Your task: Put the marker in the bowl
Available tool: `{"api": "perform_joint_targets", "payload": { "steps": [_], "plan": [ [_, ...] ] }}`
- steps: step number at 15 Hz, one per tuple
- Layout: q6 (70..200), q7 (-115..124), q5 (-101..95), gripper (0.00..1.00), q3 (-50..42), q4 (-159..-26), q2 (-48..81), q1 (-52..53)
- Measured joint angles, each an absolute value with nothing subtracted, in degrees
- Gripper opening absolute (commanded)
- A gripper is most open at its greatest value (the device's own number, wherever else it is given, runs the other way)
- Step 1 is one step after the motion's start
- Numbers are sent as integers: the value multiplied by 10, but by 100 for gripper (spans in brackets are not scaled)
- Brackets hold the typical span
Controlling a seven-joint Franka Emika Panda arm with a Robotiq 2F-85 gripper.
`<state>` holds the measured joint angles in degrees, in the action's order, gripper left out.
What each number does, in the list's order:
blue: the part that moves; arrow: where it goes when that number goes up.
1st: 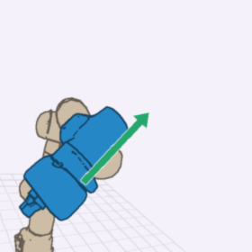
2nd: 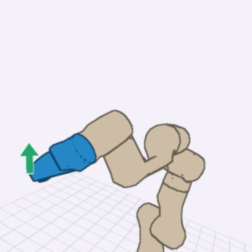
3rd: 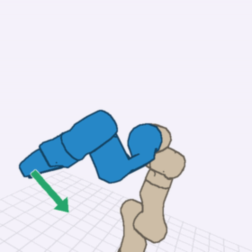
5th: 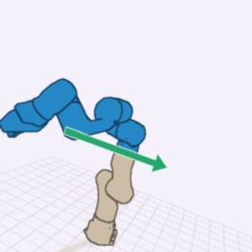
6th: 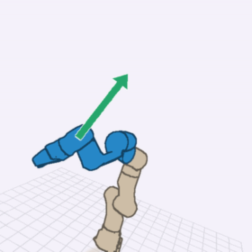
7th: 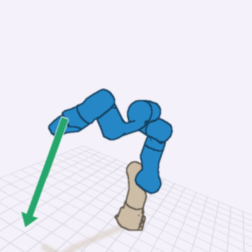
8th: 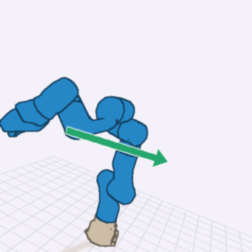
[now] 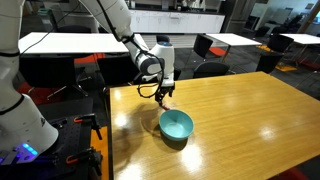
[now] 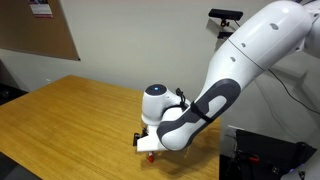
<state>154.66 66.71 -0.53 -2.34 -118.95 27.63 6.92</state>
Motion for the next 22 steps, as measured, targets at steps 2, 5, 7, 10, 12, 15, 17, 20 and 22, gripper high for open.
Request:
{"api": "perform_joint_targets", "payload": {
  "steps": [2, 5, 7, 10, 12, 15, 17, 20, 22],
  "plan": [
    [1547, 667, -4, 100, -24, -1183, 286, 69],
    [1547, 667, -1, 100, -25, -1174, 297, 69],
    [1547, 667, 4, 100, -25, -1169, 303, 69],
    [1546, 666, 13, 100, -26, -1161, 313, 69],
    [1546, 666, 15, 100, -26, -1157, 318, 69],
    [1546, 666, 18, 100, -26, -1151, 325, 69],
    [1546, 666, 18, 100, -26, -1148, 329, 69],
    [1545, 666, 19, 96, -26, -1145, 332, 69],
    [1543, 666, 19, 72, -26, -1143, 335, 69]
  ]
}}
